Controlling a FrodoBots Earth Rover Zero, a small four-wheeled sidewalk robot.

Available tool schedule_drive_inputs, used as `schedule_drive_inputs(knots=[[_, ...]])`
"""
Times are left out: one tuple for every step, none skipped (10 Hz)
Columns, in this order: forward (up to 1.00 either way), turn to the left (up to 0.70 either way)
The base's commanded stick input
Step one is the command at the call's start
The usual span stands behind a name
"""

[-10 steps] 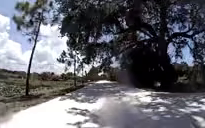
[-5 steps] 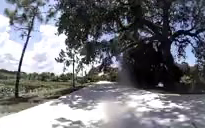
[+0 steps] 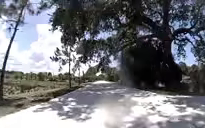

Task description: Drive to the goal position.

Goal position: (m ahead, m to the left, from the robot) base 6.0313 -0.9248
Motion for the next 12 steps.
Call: schedule_drive_inputs(knots=[[0.85,0.0],[0.85,0.0],[0.85,0.0],[0.85,0.0],[0.85,0.0],[0.85,0.0],[0.85,0.0],[0.85,0.0],[0.85,0.0],[0.85,0.0],[0.85,0.0],[0.85,0.0]])
